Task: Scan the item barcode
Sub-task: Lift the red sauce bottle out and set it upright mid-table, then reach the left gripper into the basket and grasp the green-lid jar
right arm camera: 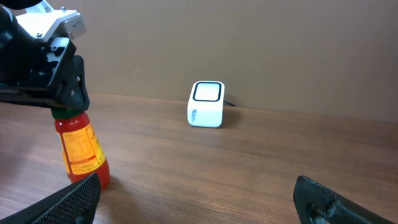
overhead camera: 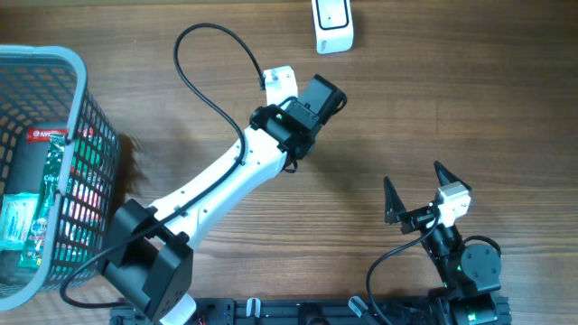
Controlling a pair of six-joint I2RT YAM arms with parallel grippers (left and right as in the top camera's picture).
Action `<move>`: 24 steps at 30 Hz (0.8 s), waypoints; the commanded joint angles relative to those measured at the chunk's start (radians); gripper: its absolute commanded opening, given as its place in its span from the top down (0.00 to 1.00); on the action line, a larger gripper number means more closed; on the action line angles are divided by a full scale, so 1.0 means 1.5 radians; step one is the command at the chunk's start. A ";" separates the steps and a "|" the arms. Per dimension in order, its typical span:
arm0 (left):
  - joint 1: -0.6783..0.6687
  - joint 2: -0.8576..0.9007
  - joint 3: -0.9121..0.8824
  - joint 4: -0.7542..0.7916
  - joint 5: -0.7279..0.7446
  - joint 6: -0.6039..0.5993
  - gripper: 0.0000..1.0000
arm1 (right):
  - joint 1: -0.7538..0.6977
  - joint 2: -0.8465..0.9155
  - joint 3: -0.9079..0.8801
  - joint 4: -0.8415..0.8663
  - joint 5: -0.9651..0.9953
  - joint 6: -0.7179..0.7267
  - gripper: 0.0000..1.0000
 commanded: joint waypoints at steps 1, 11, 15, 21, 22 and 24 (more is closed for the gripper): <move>0.000 -0.004 -0.003 -0.004 -0.018 -0.016 0.29 | 0.003 -0.001 -0.002 0.002 -0.005 -0.001 0.00; 0.026 -0.287 0.037 0.017 -0.245 0.006 0.00 | 0.003 -0.001 -0.002 0.002 -0.005 -0.001 0.00; 0.106 -0.394 0.037 0.021 -0.393 0.007 0.00 | 0.003 -0.001 -0.002 0.002 -0.005 -0.001 0.00; 0.400 -0.460 0.039 0.068 -0.126 0.149 0.00 | 0.003 -0.001 -0.002 0.002 -0.005 -0.001 0.00; 0.455 -0.460 0.043 0.064 -0.068 0.149 0.00 | 0.003 -0.001 -0.002 0.002 -0.005 -0.001 0.00; 0.601 -0.453 0.055 0.051 0.099 0.141 0.00 | 0.003 -0.001 -0.001 0.002 -0.005 -0.001 0.00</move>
